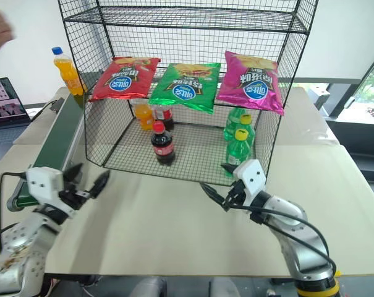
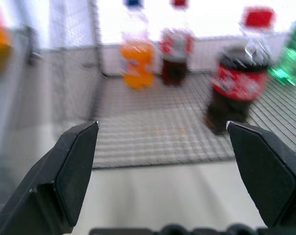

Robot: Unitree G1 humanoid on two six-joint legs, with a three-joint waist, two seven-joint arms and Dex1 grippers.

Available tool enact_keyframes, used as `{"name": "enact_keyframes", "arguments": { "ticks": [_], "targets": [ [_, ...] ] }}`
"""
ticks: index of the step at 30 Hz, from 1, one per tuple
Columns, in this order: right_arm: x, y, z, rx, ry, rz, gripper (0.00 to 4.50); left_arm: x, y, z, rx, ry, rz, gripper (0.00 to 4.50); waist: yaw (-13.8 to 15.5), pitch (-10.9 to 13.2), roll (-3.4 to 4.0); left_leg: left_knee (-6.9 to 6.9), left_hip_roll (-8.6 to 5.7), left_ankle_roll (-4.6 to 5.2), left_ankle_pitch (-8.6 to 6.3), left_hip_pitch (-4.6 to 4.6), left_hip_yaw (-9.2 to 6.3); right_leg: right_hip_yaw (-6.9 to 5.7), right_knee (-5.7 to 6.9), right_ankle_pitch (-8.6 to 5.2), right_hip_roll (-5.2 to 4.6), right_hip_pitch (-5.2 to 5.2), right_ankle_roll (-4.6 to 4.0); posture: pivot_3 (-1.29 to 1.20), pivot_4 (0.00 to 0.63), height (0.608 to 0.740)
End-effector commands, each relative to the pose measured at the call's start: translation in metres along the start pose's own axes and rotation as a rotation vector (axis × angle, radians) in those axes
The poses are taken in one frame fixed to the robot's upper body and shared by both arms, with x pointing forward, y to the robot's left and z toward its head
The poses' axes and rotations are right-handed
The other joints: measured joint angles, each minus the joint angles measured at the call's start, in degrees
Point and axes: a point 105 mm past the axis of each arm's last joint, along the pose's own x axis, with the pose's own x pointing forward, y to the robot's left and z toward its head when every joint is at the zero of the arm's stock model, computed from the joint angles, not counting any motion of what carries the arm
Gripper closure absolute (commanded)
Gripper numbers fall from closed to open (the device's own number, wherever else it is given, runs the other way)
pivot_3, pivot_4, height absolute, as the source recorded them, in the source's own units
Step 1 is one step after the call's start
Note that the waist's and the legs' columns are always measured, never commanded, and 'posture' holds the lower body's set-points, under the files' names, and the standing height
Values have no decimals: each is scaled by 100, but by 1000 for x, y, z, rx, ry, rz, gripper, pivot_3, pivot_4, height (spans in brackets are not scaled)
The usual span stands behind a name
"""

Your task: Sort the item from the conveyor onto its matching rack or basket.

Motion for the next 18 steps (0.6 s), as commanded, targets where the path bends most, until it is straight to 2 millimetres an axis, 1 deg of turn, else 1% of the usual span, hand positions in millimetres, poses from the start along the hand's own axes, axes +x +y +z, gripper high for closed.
{"name": "enact_keyframes", "arguments": {
  "ticks": [1,4,6,9,12,18],
  "targets": [
    [11,24,37,18,-96,241,0,-12,30,31,7,-105,172,49,8,0,0,2,0,0,0,0,-1,0,0,2,0,1,-4,0,150,738],
    [25,32,61,-8,-144,391,0,-21,50,36,17,-134,297,49,19,0,-1,5,-3,0,0,0,-2,-2,-1,4,-1,2,-7,0,150,738],
    [34,35,71,-22,-164,450,0,-23,61,37,19,-144,352,49,34,0,-3,7,-4,0,0,0,-2,-3,0,6,-1,2,-9,0,150,738],
    [44,38,82,-33,-192,518,0,-24,74,36,31,-151,410,49,37,-1,-7,7,-3,0,0,-1,-4,-7,-1,7,-1,2,-12,0,150,738],
    [54,41,95,-53,-229,586,0,-23,81,32,29,-145,420,49,22,-1,-6,6,-4,0,0,-2,-2,-5,0,9,-2,0,-14,0,150,738],
    [60,42,108,-79,-266,632,0,-24,97,29,21,-145,451,49,26,-1,-6,3,-4,0,0,-3,-3,-6,3,10,-2,-5,-15,0,150,738]
  ]
}}
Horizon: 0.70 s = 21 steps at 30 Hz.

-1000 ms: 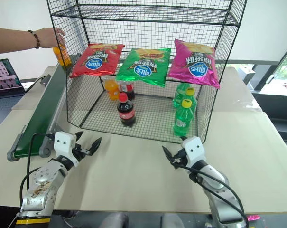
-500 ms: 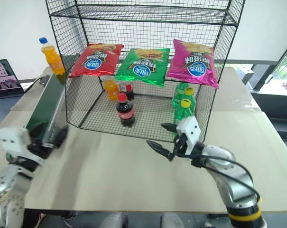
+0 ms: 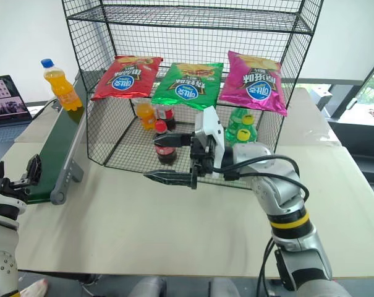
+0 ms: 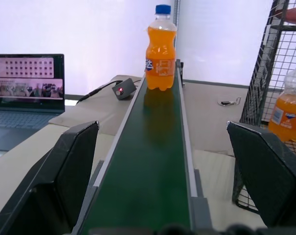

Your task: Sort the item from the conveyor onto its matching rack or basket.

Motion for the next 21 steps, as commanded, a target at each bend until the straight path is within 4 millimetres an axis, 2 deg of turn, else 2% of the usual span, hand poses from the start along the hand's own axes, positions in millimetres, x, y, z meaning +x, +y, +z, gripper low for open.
{"name": "enact_keyframes", "arguments": {
  "ticks": [1,21],
  "targets": [
    [3,2,14,-47,-39,35,0,4,13,15,23,-60,34,49,1,0,0,0,1,0,0,0,0,0,0,0,0,0,0,0,150,738],
    [6,11,30,-68,-78,95,0,20,9,11,33,-41,1,49,-6,0,0,-3,1,0,0,0,0,0,4,0,0,-4,0,0,150,738]
  ]
}}
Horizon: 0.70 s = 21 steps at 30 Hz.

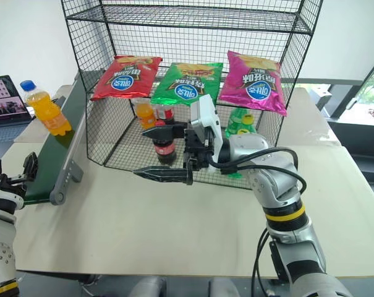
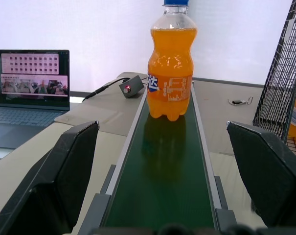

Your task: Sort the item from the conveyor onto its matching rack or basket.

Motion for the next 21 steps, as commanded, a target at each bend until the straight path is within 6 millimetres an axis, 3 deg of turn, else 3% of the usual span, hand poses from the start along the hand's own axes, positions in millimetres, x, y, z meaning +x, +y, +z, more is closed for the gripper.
{"name": "enact_keyframes", "arguments": {
  "ticks": [1,21],
  "targets": [
    [0,4,14,-38,-26,22,0,4,0,15,34,-50,-7,49,-3,0,0,0,0,0,0,0,0,0,0,0,0,0,0,0,150,738],
    [0,6,14,-16,-34,5,0,21,9,22,51,-53,-35,49,-8,0,0,-5,0,0,0,0,0,0,-1,0,0,-3,0,0,150,738]
  ]
}}
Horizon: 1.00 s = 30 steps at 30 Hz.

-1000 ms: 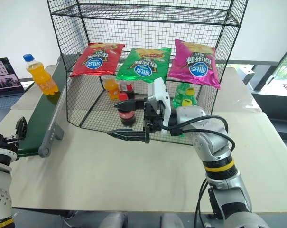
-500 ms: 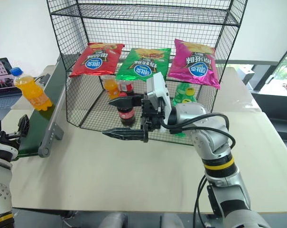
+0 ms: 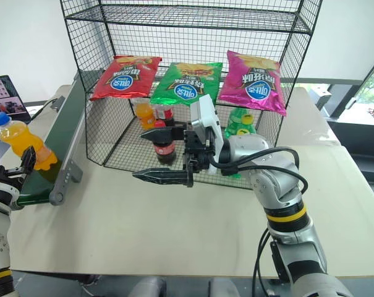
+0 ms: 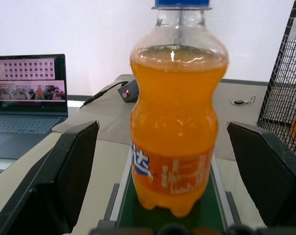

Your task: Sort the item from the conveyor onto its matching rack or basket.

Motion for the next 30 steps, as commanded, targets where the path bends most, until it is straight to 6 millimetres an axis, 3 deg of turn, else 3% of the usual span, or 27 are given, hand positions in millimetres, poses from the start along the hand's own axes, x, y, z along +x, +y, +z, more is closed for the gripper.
{"name": "enact_keyframes", "arguments": {
  "ticks": [1,5,10,14,22,25,30],
  "targets": [
    [0,4,13,-41,-33,8,0,3,2,18,24,-62,-8,49,-2,0,0,0,0,0,0,0,0,0,-1,0,0,0,0,0,150,738],
    [0,5,12,-36,-32,4,0,6,1,18,22,-63,-21,49,-7,0,0,-3,1,0,0,0,0,0,0,0,0,-2,0,0,150,738],
    [-1,6,12,-36,-29,-3,0,5,-1,19,5,-76,-45,1509,7,0,-1,-4,1,0,0,0,0,0,0,0,0,-2,0,0,150,738],
    [-4,6,11,-37,-13,-24,0,-2,-12,31,-1,-99,-73,1581,7,2,-4,-4,1,0,0,-1,0,0,-2,0,-1,-2,0,0,150,738],
    [-19,0,-19,-22,99,-176,0,-22,-79,61,-8,-121,-269,1581,17,7,-35,-7,-1,-1,0,-5,0,0,-7,0,-6,-3,0,0,150,738],
    [-21,0,-34,-23,144,-242,0,-18,-102,61,-33,-123,-315,1581,21,9,-31,-7,-1,-1,0,-3,-1,0,-6,0,-5,-1,0,0,150,738],
    [-19,-10,-49,-46,190,-362,0,-1,-141,44,-71,-106,-371,1581,5,10,-30,-7,-2,-2,1,-3,1,1,-4,0,0,-2,0,0,150,738]
  ]
}}
